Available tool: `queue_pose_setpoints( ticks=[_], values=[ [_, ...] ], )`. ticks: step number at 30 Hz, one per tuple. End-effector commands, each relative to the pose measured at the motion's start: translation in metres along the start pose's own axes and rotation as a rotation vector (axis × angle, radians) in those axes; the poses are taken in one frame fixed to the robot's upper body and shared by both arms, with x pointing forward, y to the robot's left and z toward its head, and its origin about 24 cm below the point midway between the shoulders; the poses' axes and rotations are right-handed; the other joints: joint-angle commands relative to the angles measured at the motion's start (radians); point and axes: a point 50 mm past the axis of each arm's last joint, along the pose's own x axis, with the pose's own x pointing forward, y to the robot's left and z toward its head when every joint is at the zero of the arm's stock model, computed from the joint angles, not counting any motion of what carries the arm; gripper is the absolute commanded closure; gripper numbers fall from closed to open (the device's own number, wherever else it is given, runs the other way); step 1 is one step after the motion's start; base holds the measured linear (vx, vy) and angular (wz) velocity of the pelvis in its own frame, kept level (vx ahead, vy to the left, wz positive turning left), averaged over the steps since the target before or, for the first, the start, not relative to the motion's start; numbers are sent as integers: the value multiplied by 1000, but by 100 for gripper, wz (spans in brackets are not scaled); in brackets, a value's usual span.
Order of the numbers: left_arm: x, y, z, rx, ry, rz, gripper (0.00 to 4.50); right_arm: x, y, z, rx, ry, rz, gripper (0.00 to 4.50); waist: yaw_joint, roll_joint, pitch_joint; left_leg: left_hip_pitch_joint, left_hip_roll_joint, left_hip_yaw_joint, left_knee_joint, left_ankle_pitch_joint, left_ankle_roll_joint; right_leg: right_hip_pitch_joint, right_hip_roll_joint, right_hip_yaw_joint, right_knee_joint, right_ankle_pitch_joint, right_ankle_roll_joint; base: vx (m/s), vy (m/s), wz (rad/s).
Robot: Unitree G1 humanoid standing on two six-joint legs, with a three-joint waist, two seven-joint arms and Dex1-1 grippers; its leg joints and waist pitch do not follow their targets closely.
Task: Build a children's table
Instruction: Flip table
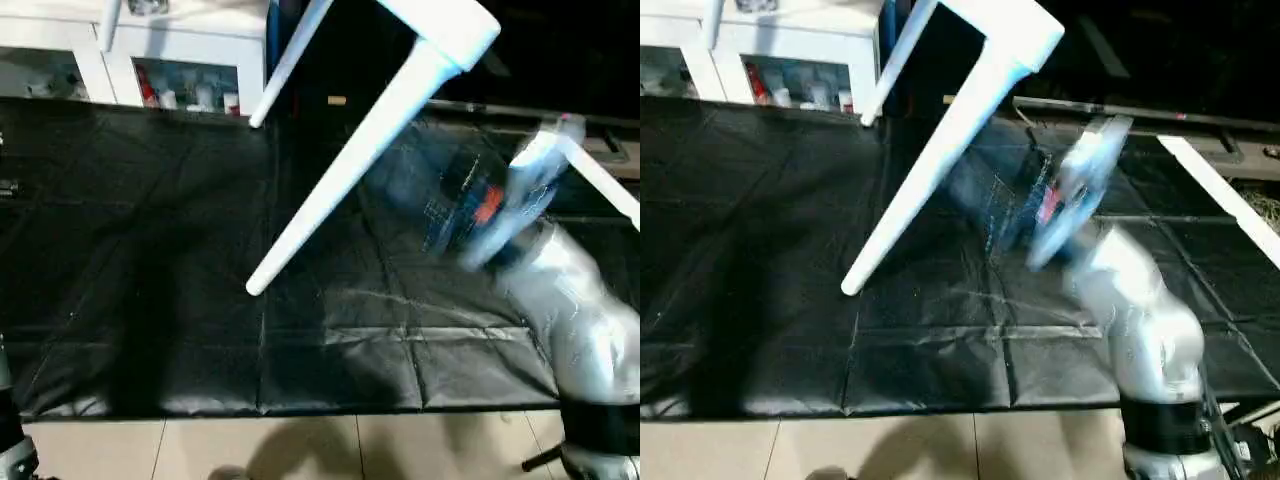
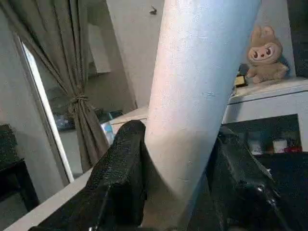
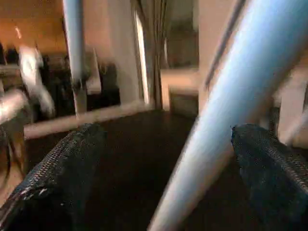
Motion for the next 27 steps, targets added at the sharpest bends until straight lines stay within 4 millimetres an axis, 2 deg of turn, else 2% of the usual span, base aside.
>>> queue_pose_setpoints(
  ticks=[1,3,5,8,9,11,12,13,14,17,18,19,20,21,22,23,25,27],
  values=[
    [3,-9,5,-33,-29,-60,284,-2,-7,-12,-8,73,-65,0,-8,31,-53,16,-17,16,-80,-317,-60,31,-34,16,-86,-215,-116,0,0,0],
    [3,-11,6,-35,-33,-68,284,7,-17,-18,29,44,-182,0,-13,32,-53,17,-18,15,-81,-336,-68,27,-36,16,-87,-245,-118,0,0,0],
    [3,-12,6,-34,-34,-72,284,12,-20,-20,43,32,-213,0,-14,33,-53,20,-16,13,-82,-355,-72,25,-35,15,-87,-259,-116,0,0,0],
    [3,-12,6,-35,-35,-74,284,21,-19,-23,67,8,-191,0,-14,36,-53,22,-15,14,-81,-361,-69,24,-35,17,-85,-237,-119,0,0,0],
    [4,-13,7,-37,-35,-78,284,33,-18,-26,98,-24,-160,0,-14,39,-54,20,-14,13,-82,-350,-69,27,-35,16,-82,-208,-122,0,0,0],
    [4,-14,7,-38,-35,-78,284,35,-18,-26,104,-30,-153,0,-15,40,-54,20,-14,14,-82,-347,-71,26,-35,16,-81,-192,-130,0,0,0],
    [4,-14,7,-39,-35,-80,284,39,-17,-26,116,-51,-140,0,-16,41,-54,20,-14,14,-82,-351,-70,26,-34,16,-80,-189,-131,0,0,0],
    [4,-15,7,-40,-35,-83,284,48,-17,-25,142,-91,-107,0,-15,35,-54,20,-13,14,-83,-348,-67,28,-35,15,-80,-185,-135,0,0,0],
    [4,-15,7,-40,-35,-85,284,51,-17,-25,150,-103,-98,0,-15,39,-53,19,-13,13,-84,-346,-67,28,-37,16,-78,-183,-139,0,0,0],
    [4,-16,8,-39,-36,-88,284,55,-17,-24,150,-119,-86,33,-14,41,-53,20,-12,14,-85,-339,-68,29,-36,16,-78,-175,-137,0,0,0],
    [4,-16,8,-39,-35,-89,284,58,-17,-24,149,-120,-79,33,-13,37,-54,21,-12,15,-85,-338,-66,29,-36,15,-78,-173,-137,0,0,0],
    [3,-16,7,-39,-33,-92,284,61,-17,-25,147,-120,-62,46,-14,40,-54,20,-12,14,-85,-338,-68,30,-37,15,-77,-173,-140,0,0,0],
    [3,-17,7,-39,-31,-93,284,62,-17,-25,150,-122,-48,59,-14,35,-54,20,-12,15,-85,-337,-67,30,-37,15,-78,-175,-140,0,0,0],
    [2,-17,6,-40,-29,-95,284,63,-17,-25,157,-128,-33,70,-13,38,-53,20,-12,15,-85,-337,-65,30,-37,16,-78,-175,-140,0,0,0],
    [1,-17,6,-42,-26,-97,284,64,-17,-25,159,-129,-24,75,-13,35,-54,19,-12,15,-85,-332,-62,32,-38,16,-77,-173,-140,0,0,0],
    [1,-18,6,-43,-25,-98,284,64,-17,-26,159,-129,-20,75,-12,36,-53,19,-12,16,-85,-329,-61,30,-38,16,-78,-173,-140,0,0,0],
    [0,-19,4,-47,-18,-102,286,64,-17,-27,160,-131,-4,113,-12,37,-54,19,-12,15,-85,-321,-62,32,-38,16,-77,-165,-140,0,0,0],
    [-1,-21,2,-54,-13,-110,286,63,-17,-27,161,-134,6,117,-12,39,-54,19,-12,16,-85,-322,-62,32,-38,16,-78,-165,-142,0,0,0]
  ],
)
